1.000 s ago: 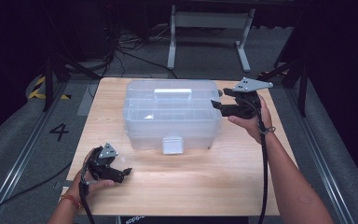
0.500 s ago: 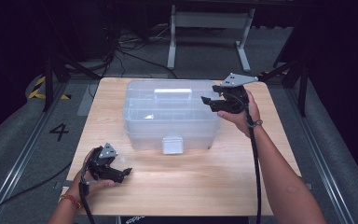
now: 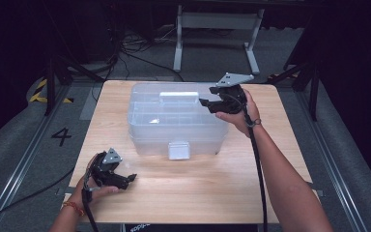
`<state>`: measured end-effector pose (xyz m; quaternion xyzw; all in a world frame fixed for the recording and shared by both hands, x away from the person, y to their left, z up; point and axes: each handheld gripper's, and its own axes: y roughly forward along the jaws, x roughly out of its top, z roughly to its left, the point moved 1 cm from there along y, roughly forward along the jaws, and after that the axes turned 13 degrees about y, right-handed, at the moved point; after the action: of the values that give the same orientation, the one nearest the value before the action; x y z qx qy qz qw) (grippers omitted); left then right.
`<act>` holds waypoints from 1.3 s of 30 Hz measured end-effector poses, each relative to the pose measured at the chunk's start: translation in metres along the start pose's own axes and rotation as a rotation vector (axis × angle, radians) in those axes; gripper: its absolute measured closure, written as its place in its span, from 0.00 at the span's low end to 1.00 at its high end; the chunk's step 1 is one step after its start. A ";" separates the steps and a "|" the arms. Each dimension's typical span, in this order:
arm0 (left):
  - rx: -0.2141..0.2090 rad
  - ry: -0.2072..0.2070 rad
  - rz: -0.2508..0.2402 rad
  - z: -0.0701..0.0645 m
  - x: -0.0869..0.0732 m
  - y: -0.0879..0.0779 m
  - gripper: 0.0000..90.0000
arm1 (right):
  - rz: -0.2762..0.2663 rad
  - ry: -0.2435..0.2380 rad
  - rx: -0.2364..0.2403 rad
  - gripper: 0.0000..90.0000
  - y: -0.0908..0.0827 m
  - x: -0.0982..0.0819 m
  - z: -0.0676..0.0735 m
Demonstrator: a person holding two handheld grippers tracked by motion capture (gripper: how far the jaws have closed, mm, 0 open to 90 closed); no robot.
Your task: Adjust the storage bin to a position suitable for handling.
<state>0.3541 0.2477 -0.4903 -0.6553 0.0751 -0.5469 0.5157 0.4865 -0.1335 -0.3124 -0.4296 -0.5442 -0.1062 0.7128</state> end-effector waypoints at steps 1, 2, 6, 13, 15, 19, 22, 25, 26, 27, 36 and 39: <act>0.000 0.000 0.000 0.000 0.000 0.000 0.01 | 0.006 -0.001 0.000 0.48 0.002 0.001 0.001; 0.000 0.000 0.000 0.000 0.000 0.000 0.01 | 0.008 -0.004 0.001 0.48 0.003 0.002 0.002; 0.001 0.001 0.001 0.000 0.000 0.000 0.01 | 0.030 -0.021 0.004 0.50 0.010 0.006 0.007; 0.000 0.000 0.000 0.000 0.000 0.000 0.01 | 0.040 -0.051 -0.002 0.57 0.012 0.010 0.009; 0.000 0.000 0.000 0.000 0.000 0.000 0.01 | 0.047 -0.057 0.006 0.60 0.013 0.011 0.011; 0.000 0.000 0.000 0.000 0.000 0.000 0.01 | 0.065 -0.075 0.013 0.68 0.017 0.014 0.015; 0.000 0.000 0.000 0.000 0.000 0.000 0.01 | 0.083 -0.085 0.014 0.72 0.020 0.015 0.016; 0.001 0.001 0.001 0.000 0.000 0.000 0.01 | 0.092 -0.087 0.017 0.77 0.023 0.015 0.017; 0.001 0.001 0.001 0.000 0.000 0.000 0.01 | 0.095 -0.092 0.018 0.80 0.024 0.015 0.018; 0.000 0.000 0.000 0.000 0.000 0.000 0.01 | 0.098 -0.094 0.018 0.81 0.024 0.015 0.019; 0.015 -0.018 -0.023 0.002 -0.002 -0.002 0.08 | 0.115 -0.091 0.016 0.82 0.025 0.018 0.019; 0.031 -0.016 -0.028 0.004 -0.002 -0.003 0.13 | 0.118 -0.086 0.022 0.82 0.025 0.020 0.018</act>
<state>0.3543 0.2530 -0.4889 -0.6528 0.0532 -0.5498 0.5185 0.4977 -0.0989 -0.3068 -0.4573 -0.5493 -0.0394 0.6983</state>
